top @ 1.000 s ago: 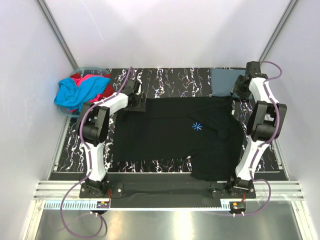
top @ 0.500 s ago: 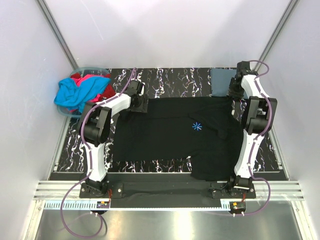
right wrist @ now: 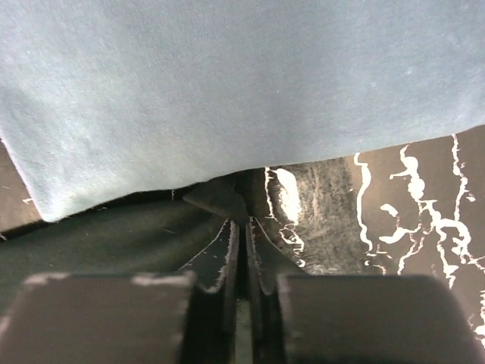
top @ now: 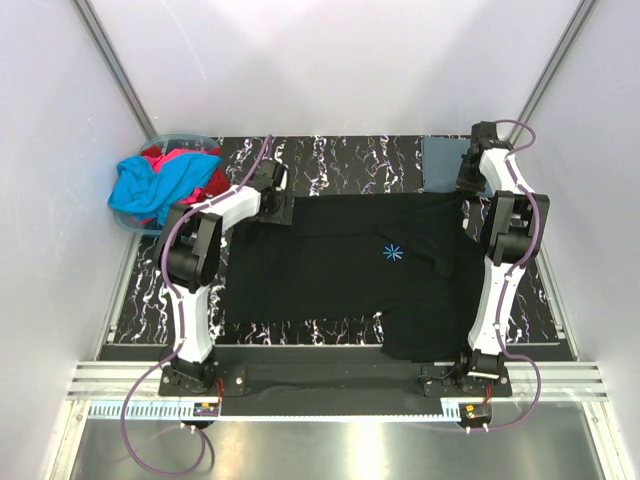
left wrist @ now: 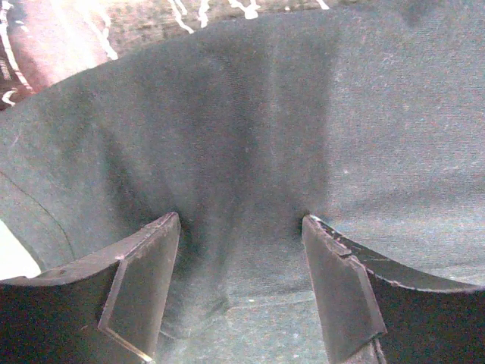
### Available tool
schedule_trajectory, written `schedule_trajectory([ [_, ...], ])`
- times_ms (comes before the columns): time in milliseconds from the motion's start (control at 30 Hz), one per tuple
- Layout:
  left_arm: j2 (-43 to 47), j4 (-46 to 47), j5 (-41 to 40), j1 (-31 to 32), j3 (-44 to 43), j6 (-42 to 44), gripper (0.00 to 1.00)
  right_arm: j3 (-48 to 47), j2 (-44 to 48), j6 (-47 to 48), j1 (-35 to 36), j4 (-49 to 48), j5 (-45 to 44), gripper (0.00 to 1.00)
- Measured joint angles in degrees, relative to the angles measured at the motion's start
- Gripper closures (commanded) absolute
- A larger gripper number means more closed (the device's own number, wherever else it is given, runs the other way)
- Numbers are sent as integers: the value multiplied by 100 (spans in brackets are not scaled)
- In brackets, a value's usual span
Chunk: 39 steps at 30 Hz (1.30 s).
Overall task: Fold and stack the t-shirts
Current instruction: Fold the tshirt
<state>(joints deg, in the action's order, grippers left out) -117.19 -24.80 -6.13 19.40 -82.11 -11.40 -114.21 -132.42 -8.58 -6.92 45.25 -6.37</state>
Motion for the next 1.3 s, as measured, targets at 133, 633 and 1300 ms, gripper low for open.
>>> schedule_trajectory([
  [133,0,-245,-210,-90,-138,149,29,28,9,-94,0,-85,48,100],
  [633,-55,-643,-313,-1078,-695,286,28,1932,680,-1394,-1019,-1676,2605,94],
  [1300,-39,-505,326,-527,-953,219,28,5034,815,-5466,-1504,-7608,5366,100],
])
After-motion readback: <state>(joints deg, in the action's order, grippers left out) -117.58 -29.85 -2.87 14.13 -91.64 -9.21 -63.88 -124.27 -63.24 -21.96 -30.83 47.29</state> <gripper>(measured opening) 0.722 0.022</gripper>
